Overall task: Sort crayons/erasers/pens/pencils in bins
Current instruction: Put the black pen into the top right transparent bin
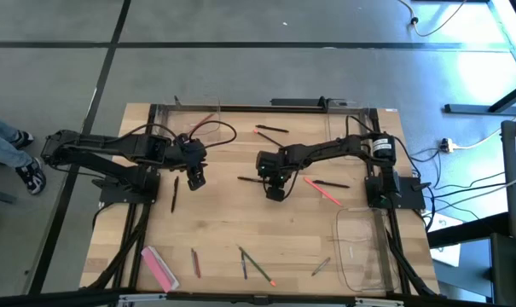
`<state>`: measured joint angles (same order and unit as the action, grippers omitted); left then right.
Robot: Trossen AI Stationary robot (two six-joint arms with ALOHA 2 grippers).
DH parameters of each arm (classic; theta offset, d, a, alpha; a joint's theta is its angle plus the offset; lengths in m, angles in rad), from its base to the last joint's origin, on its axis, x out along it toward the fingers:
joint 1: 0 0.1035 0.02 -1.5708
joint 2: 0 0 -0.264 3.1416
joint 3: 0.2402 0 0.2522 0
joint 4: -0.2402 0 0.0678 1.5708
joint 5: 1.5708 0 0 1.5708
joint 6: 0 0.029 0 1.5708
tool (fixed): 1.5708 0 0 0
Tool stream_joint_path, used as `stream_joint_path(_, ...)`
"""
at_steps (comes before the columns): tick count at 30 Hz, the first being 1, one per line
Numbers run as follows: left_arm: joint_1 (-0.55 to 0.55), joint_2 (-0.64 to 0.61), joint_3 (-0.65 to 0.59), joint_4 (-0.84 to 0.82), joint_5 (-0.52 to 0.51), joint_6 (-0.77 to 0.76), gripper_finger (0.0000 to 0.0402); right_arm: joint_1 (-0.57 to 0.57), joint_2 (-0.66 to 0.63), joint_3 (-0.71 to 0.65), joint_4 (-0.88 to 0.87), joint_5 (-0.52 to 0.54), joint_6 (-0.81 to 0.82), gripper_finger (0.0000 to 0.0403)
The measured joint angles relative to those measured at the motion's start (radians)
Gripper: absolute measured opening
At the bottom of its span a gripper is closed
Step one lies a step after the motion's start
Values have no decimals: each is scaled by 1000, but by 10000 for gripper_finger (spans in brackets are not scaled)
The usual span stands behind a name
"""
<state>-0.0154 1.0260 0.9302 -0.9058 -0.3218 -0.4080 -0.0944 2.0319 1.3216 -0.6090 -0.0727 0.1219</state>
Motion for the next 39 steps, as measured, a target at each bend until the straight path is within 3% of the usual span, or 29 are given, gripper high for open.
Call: stream_joint_path(39,0,0,0,3,2,0,74,-2,-69,34,-71,-8,56,20)
